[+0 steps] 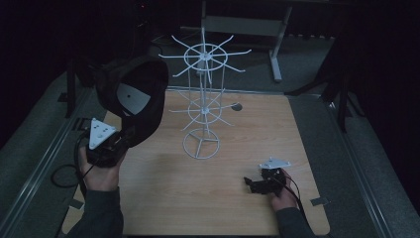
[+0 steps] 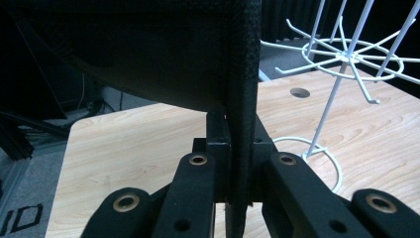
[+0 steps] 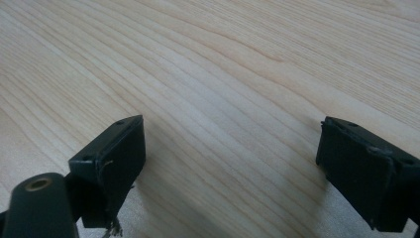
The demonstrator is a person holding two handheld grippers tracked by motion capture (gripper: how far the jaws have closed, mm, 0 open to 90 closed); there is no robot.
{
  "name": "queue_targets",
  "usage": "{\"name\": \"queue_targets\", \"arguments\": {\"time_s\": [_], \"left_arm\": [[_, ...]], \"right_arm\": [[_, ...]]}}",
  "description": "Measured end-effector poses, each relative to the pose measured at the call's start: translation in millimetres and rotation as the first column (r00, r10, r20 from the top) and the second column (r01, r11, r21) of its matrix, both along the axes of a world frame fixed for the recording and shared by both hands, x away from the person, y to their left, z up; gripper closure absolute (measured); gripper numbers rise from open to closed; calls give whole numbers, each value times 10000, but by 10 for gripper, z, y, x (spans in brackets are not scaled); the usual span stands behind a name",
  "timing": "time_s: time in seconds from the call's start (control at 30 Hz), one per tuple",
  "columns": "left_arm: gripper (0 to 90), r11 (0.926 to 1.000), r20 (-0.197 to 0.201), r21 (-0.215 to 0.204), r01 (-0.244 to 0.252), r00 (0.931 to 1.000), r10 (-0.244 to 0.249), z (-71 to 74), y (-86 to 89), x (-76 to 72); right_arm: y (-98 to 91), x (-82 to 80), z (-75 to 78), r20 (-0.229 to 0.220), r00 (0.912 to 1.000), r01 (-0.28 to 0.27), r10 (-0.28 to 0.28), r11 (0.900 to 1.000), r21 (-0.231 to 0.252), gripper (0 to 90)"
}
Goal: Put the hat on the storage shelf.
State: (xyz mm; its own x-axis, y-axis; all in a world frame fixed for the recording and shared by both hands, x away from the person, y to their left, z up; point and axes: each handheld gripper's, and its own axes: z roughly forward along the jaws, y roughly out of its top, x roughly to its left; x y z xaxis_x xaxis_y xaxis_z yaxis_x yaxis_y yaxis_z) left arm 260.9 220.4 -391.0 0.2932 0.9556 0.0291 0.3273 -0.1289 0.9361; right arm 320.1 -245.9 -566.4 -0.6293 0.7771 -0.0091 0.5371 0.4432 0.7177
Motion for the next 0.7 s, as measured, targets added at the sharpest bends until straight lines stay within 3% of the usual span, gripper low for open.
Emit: {"name": "queue_targets", "arguments": {"time_s": [0.7], "left_arm": [[863,9993,349,287,-235,9991,225,48,-103,-25]], "right_arm": [[0,0,0,1,10000,3,-3,10000,2,117]]}}
